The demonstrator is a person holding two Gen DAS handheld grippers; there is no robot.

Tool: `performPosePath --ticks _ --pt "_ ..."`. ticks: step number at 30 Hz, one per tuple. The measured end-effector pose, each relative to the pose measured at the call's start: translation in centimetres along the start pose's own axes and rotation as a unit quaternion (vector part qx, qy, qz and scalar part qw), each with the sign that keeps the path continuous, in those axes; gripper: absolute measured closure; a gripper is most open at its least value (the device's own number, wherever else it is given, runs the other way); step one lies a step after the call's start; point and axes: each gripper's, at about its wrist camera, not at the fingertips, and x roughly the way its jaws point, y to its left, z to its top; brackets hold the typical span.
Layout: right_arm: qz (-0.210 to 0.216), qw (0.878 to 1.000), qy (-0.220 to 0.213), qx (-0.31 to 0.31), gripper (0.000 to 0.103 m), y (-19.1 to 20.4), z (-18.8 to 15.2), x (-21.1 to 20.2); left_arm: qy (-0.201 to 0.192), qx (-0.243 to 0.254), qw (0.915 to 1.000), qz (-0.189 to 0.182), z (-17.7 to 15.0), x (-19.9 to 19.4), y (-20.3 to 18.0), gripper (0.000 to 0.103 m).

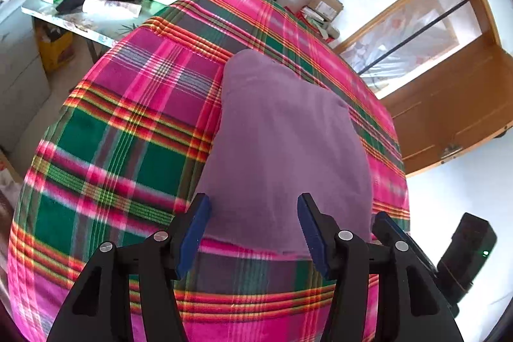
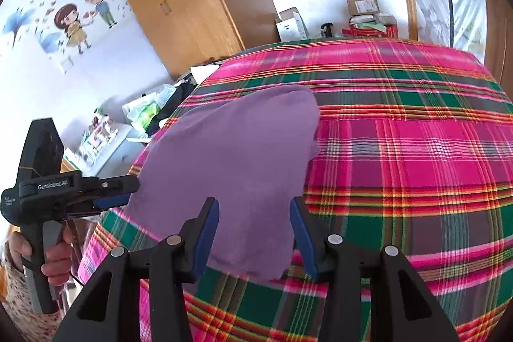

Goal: Fold clothes
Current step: 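Open both grippers and withdraw them from the folded stack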

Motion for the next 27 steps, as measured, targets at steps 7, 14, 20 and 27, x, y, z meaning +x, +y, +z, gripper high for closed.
performPosePath --ticks 7,14,20,27 --pt "-0.015 1.0 -0.01 -0.013 0.056 1.8 -2.1 -0.3 -0.03 0.035 0.9984 0.034 -2.7 0.1 -1.9 0.044" --pt "-0.036 0.998 -0.013 -0.045 0.056 3.2 -3.9 -0.4 -0.046 0.055 0.9957 0.058 -5.0 0.1 -2.8 0.044" --pt "-0.06 0.996 -0.014 -0.057 0.056 4.1 -5.5 0.0 -0.095 0.104 0.9843 0.107 -6.6 0.0 -4.2 0.044" --pt "-0.083 0.994 0.007 -0.073 0.052 5.1 -7.4 1.2 -0.11 0.12 0.9769 0.139 -8.0 1.0 -4.8 0.044"
